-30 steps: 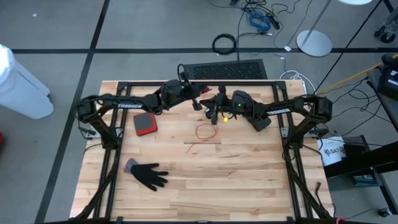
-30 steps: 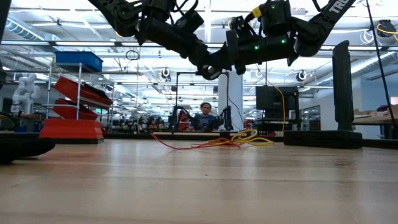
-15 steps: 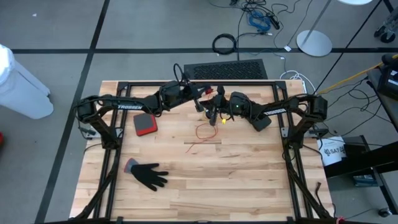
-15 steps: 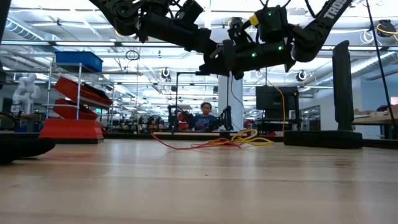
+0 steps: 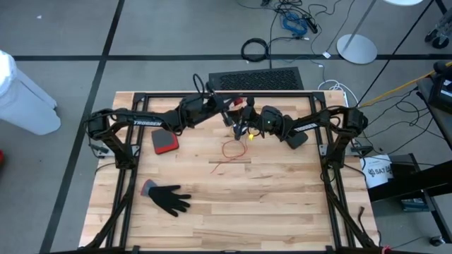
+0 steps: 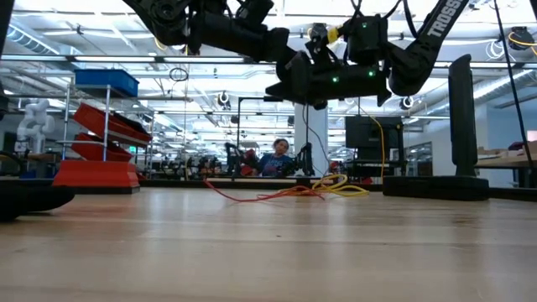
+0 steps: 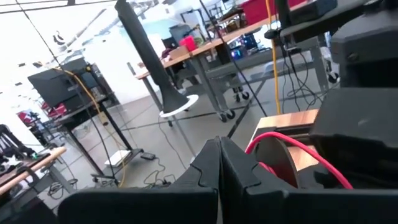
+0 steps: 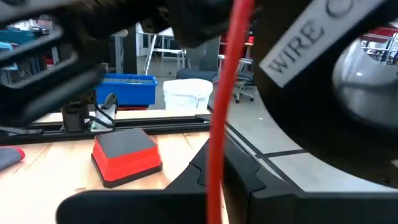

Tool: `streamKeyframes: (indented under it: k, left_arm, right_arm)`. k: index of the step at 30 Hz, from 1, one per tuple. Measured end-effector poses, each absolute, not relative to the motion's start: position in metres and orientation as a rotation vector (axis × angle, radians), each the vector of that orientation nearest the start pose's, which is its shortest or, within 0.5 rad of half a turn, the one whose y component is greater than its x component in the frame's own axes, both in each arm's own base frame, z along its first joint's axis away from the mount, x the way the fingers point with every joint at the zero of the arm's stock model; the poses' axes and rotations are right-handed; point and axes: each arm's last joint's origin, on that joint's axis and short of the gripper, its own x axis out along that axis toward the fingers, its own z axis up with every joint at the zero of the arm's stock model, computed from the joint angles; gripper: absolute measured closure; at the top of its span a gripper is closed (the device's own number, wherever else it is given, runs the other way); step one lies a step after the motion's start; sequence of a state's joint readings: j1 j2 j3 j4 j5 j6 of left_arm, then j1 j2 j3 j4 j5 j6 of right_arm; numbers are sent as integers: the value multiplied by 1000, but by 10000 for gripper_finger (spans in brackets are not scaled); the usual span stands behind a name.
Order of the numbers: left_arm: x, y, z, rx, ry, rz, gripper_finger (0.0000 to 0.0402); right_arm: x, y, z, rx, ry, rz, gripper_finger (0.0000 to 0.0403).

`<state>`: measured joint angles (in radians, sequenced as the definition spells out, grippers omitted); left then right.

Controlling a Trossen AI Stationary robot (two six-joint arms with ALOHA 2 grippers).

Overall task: Coil cords
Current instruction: Coil the red wire into the spool

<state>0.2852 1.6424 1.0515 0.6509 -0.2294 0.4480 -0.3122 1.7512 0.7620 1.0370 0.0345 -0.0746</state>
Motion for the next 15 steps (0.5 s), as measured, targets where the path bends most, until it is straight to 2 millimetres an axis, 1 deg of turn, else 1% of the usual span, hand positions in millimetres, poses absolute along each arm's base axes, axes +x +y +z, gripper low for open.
streamKeyframes:
  k: [6, 11, 15]
  left_arm:
    - [354, 113, 286, 438, 65, 557, 402]
    - [353, 116, 285, 438, 74, 572, 402]
    - [352, 119, 285, 438, 78, 580, 402]
  right_arm:
    - [332, -108, 191, -93, 13, -364, 403]
    - [329, -106, 185, -158, 56, -395, 403]
    - [324, -100, 181, -175, 72, -400, 388]
